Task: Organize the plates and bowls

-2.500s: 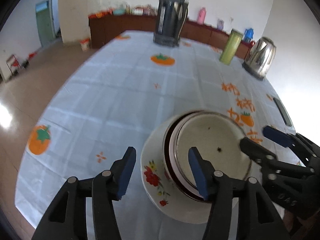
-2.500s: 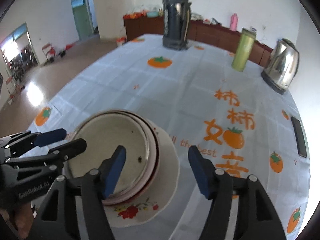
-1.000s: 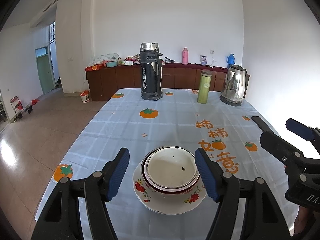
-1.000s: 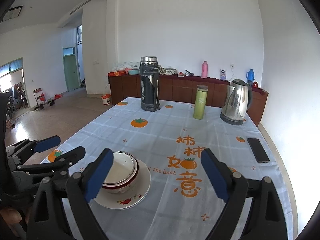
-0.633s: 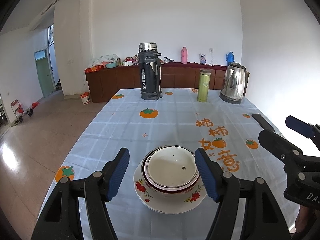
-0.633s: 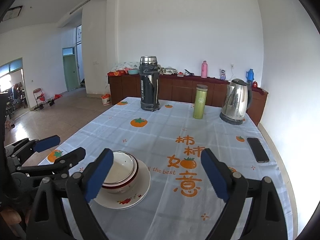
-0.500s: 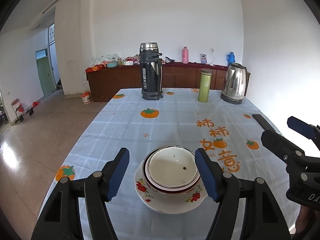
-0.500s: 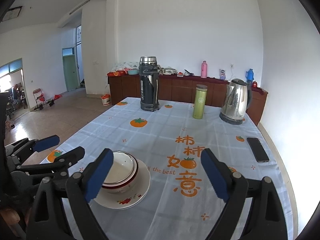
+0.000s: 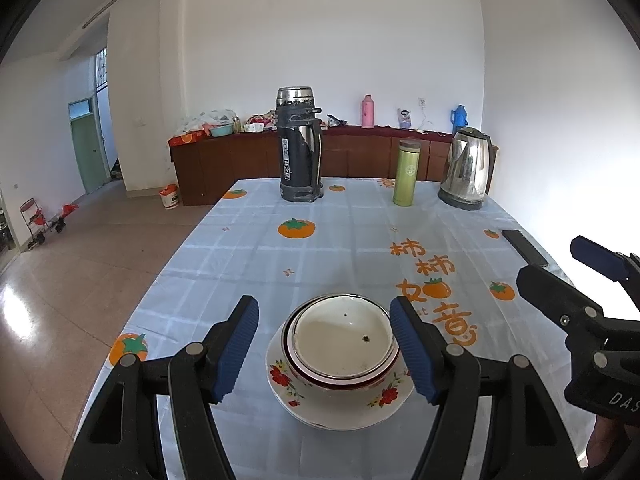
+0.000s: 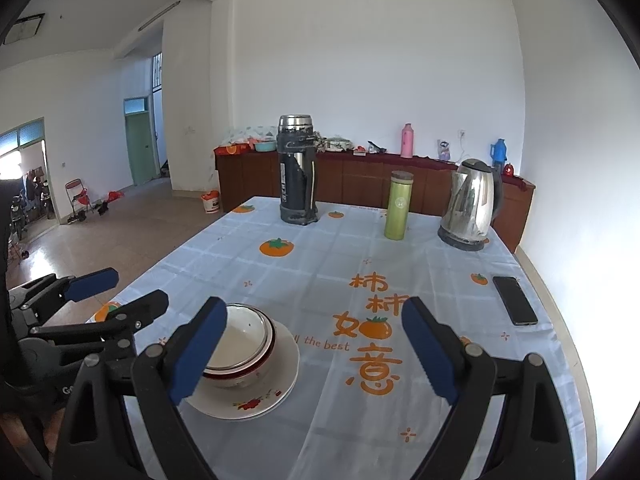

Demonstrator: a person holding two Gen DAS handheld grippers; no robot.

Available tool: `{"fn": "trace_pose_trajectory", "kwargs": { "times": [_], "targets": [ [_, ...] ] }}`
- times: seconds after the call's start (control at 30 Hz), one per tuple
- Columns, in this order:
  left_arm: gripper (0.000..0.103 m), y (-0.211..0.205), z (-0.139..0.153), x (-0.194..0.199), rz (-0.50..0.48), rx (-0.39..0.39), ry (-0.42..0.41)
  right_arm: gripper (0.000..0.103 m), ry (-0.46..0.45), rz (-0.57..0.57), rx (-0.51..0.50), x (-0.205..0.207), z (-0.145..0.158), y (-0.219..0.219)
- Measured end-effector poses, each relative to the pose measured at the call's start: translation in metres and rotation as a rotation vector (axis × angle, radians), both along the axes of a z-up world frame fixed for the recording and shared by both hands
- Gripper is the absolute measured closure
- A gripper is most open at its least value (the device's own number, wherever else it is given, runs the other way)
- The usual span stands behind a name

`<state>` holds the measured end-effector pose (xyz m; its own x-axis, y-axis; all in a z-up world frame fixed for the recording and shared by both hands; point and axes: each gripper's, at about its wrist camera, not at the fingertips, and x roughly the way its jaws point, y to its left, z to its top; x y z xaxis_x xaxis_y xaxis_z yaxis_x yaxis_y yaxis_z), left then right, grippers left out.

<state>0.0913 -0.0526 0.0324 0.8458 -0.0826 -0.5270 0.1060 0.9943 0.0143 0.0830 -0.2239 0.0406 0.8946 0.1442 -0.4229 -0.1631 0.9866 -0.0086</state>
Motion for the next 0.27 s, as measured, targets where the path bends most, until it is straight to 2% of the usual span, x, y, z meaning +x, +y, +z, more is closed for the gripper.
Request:
{"fn": "trace_pose_trajectory", "kwargs": {
  "times": [0.27],
  "targets": [
    [0.033,0.0006,-0.0022,0.0011,0.010,0.009,-0.003,0.013,0.005,0.001,0.000,0.0015,-0.0019,0.0017]
  ]
}}
